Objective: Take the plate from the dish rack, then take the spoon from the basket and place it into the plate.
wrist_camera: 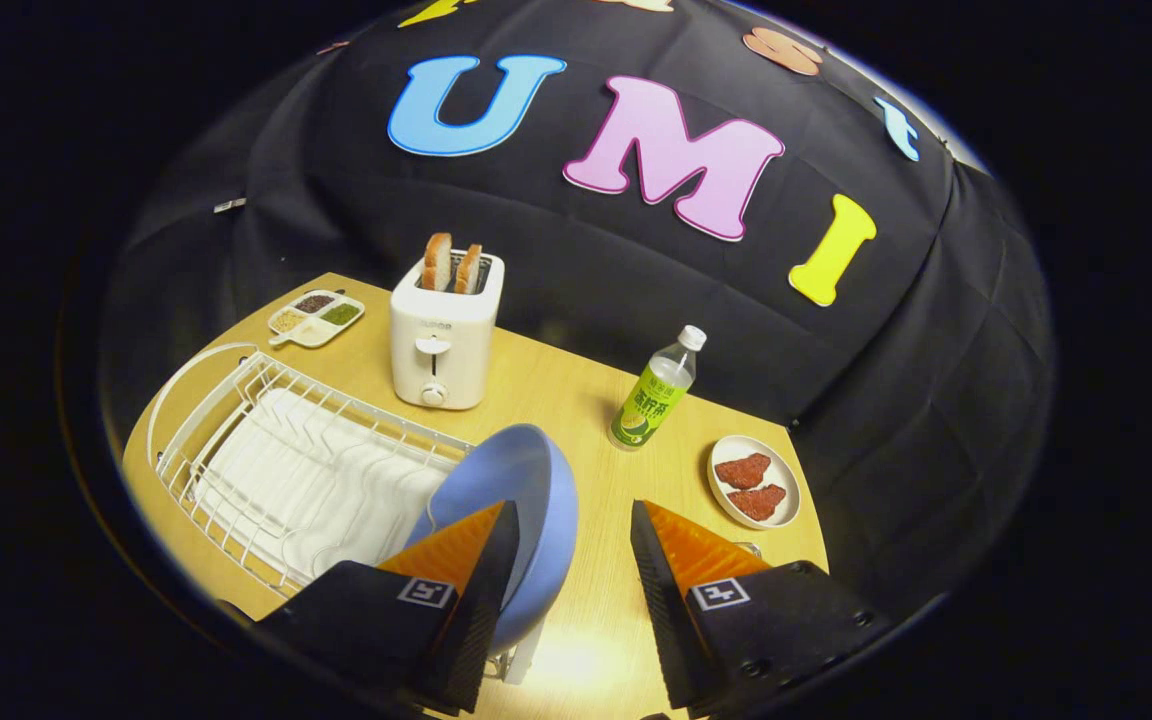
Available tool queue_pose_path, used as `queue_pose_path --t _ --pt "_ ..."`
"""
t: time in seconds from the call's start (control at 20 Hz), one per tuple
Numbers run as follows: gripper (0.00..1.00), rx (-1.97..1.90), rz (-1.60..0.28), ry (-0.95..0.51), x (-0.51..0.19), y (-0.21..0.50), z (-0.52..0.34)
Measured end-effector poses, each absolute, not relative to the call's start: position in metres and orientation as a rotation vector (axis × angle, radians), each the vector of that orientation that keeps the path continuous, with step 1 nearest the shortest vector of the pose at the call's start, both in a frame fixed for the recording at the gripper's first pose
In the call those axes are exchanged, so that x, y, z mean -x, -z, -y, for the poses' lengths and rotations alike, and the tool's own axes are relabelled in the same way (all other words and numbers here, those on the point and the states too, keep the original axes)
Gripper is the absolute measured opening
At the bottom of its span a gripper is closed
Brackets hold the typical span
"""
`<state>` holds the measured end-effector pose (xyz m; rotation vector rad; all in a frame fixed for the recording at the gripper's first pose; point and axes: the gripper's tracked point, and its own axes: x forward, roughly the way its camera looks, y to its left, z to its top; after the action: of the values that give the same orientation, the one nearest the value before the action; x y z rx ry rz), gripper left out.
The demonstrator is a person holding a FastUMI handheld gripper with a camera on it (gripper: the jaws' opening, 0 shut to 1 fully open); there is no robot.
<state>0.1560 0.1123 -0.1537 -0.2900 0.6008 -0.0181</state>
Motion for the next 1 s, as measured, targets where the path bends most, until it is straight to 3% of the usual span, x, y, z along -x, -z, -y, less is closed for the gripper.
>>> queue_pose_path --t 0.2,0.35,0.75,1.0 --pt "0.63 0.213 -0.682 0.032 -0.16 0.172 -0.117" --pt "0.43 0.096 -0.765 0.008 -0.156 0.191 -0.131" --pt "0.3 -0.011 -0.768 0.097 -0.167 0.181 -0.123" --pt "0.28 0.078 -0.702 0.102 -0.175 0.158 -0.129"
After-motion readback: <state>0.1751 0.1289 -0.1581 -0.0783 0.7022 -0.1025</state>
